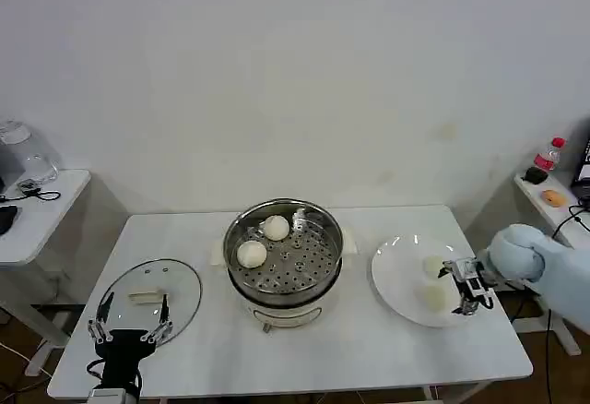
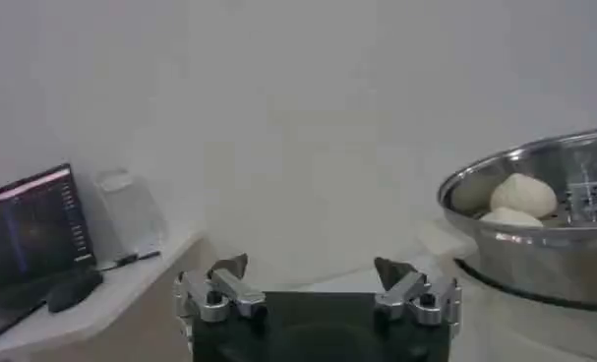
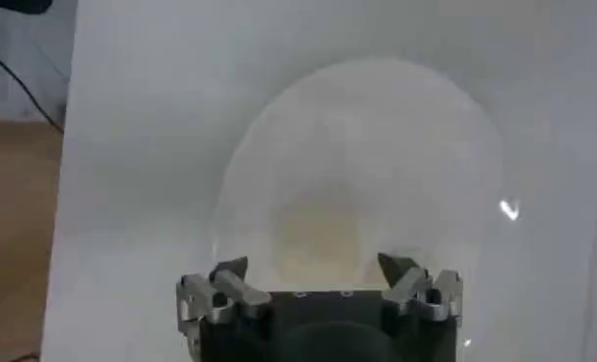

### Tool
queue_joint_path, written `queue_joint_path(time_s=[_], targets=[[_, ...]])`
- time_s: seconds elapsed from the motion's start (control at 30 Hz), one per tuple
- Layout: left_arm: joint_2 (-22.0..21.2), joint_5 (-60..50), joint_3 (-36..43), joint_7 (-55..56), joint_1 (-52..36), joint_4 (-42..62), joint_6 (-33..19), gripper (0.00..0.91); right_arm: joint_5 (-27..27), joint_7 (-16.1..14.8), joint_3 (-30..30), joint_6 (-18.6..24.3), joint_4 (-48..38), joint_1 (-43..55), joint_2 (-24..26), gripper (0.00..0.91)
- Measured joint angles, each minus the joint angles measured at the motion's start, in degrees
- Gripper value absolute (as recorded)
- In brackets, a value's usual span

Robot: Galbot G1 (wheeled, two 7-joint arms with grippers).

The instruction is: Take steamed baozi put them in steamer then cover it.

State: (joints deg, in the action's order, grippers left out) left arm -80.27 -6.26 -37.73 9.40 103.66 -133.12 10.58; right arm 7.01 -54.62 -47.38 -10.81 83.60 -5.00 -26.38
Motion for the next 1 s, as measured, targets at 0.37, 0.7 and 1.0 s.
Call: queue_joint_path(time_s=[0.37, 0.7, 1.0], targets=[[0.1, 0.2, -0.3, 0.0, -0.2, 0.5, 0.0, 0.907, 1.2, 0.1, 1.5, -0.4, -5.1, -2.1, -4.3, 0.856], [0.1, 0.2, -0.5, 0.1, -0.6, 0.7, 0.0, 0.907, 1.3, -0.6, 2.1, -1.1, -7.7, -2.3, -6.6, 0.554], [0.2, 0.2, -0.6, 0.1, -0.7, 0.7, 0.0, 0.907, 0.0, -2.0, 2.0, -1.6, -7.5, -0.9, -6.4, 0.554]])
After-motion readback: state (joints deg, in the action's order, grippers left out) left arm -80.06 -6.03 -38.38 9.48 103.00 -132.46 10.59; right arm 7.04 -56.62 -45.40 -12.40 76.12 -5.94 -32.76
